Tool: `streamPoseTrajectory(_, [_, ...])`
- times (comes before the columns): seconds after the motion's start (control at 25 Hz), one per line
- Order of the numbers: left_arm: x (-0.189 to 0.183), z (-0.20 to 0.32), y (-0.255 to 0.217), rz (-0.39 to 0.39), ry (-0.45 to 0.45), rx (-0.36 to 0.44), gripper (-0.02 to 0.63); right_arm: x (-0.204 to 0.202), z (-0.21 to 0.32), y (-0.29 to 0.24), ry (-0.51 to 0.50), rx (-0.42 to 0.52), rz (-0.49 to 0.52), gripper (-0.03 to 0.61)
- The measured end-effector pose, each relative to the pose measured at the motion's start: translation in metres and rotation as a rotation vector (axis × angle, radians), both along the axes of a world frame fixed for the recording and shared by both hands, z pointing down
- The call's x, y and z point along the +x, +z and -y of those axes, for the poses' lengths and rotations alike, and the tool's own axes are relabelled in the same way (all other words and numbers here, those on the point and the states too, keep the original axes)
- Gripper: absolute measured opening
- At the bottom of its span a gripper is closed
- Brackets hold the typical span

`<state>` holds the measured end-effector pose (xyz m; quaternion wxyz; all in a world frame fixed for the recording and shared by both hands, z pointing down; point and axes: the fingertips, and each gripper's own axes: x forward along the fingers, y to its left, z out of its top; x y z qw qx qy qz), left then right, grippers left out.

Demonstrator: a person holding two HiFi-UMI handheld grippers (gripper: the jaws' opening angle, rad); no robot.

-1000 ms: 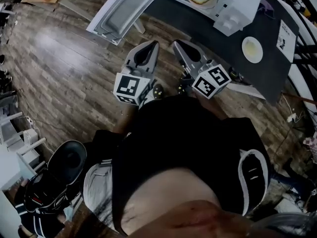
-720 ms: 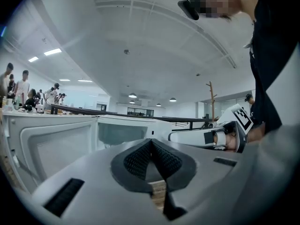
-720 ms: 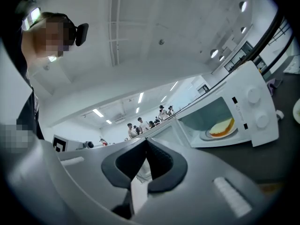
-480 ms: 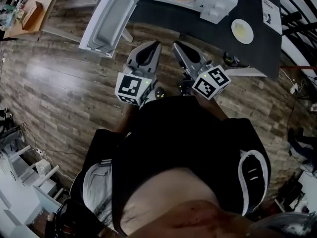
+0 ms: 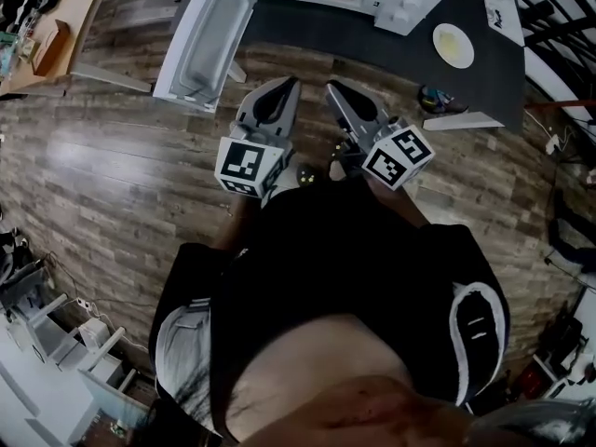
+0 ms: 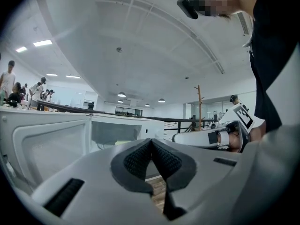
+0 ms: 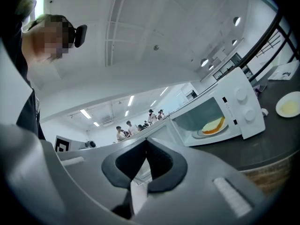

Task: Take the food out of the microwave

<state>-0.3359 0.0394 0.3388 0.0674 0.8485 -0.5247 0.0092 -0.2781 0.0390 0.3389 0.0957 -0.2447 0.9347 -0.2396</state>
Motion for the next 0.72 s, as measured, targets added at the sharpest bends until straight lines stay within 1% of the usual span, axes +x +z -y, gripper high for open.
streamPoseTrajectory(0.12, [0.004, 0.007, 0.003, -0.009, 0.019, -0.005, 0.008, 0.005, 0.008, 0.004, 0.022, -0.010, -0.002, 0.000])
streamPoseTrajectory(0.36, [0.013, 0.029, 0.004, 0.003, 0.038, -0.007, 0.008, 0.012, 0.033, 0.003, 0.047, -0.011, 0.025, 0.000])
streamPoseTrajectory(0.72, [0.025, 0.087, -0.002, 0.025, 0.068, 0.014, 0.008, 0.025, 0.089, -0.003, 0.077, 0.007, 0.043, 0.000])
